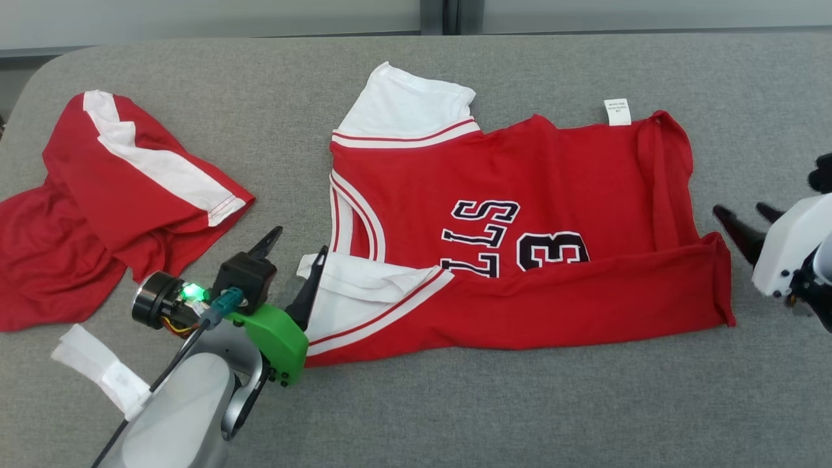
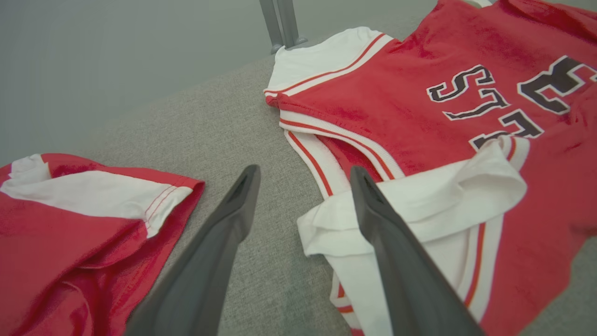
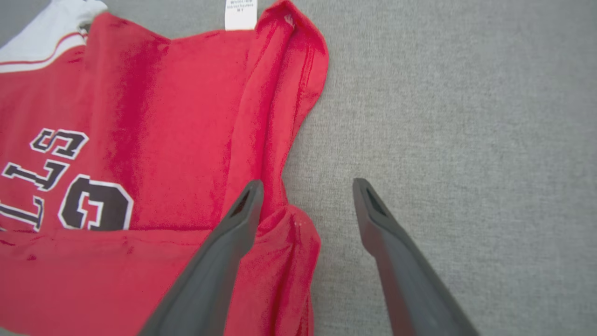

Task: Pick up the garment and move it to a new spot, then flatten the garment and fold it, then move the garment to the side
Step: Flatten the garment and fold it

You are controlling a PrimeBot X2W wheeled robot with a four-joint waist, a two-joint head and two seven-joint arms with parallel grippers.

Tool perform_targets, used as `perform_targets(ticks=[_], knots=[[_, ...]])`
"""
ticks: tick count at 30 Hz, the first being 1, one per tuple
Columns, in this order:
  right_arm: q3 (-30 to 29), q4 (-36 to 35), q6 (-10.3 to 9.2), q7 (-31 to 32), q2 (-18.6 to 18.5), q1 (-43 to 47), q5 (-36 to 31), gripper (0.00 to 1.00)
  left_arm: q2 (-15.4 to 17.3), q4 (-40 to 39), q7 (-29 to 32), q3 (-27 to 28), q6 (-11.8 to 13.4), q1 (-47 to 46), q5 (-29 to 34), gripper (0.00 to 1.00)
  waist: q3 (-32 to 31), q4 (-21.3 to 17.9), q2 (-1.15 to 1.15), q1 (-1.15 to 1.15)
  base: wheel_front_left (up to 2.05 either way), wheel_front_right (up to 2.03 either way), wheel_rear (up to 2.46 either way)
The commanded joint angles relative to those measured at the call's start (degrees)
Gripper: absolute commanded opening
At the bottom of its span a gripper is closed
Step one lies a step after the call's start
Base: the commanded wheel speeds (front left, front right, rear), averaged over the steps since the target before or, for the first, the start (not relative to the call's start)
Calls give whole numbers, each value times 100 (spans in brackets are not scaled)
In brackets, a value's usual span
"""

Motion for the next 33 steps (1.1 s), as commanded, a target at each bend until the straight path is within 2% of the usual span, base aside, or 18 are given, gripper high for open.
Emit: perform_targets(ticks=[1, 7, 11, 14, 20, 23, 28, 33], knots=[[-100, -73, -9, -453, -18, -103, -153, 100, -63, 28, -157, 152, 139, 33, -129, 100, -35, 20, 0, 0, 0, 0, 0], [-192, -551, -9, -2333, 155, 382, -404, 100, -387, -109, -949, 823, 675, 286, -570, 100, -226, 55, 0, 0, 0, 0, 0], [-286, -781, -9, -3318, 338, 758, -817, 100, -676, -469, -1138, 1217, 893, 587, -720, 100, -362, 44, 0, 0, 0, 0, 0], [-395, -900, -9, -3807, 606, 1038, -1140, 100, -824, -870, -1149, 1354, 1054, 817, -369, 100, -428, 50, 0, 0, 0, 0, 0], [-860, -1416, -9, -4115, 1167, 1609, -1919, 100, -1234, -1489, -1150, 1726, 1182, 1493, 126, 100, -482, 39, 0, 0, 0, 0, 0], [-1187, -1855, -9, -4120, 1599, 1842, -2282, 100, -1387, -1705, -1150, 1916, 1152, 1763, 286, 100, -457, 23, 0, 0, 0, 0, 0], [-1360, -2536, -9, -4121, 2103, 2180, -2783, 100, -1492, -1925, -1150, 2037, 1060, 2037, 530, 100, -456, 21, 0, 0, 0, 0, 0], [-1392, -2661, -9, -4123, 2379, 2360, -2971, 100, -1519, -1742, -1151, 1986, 1020, 2151, 617, 100, -516, -4, 0, 0, 0, 0, 0]])
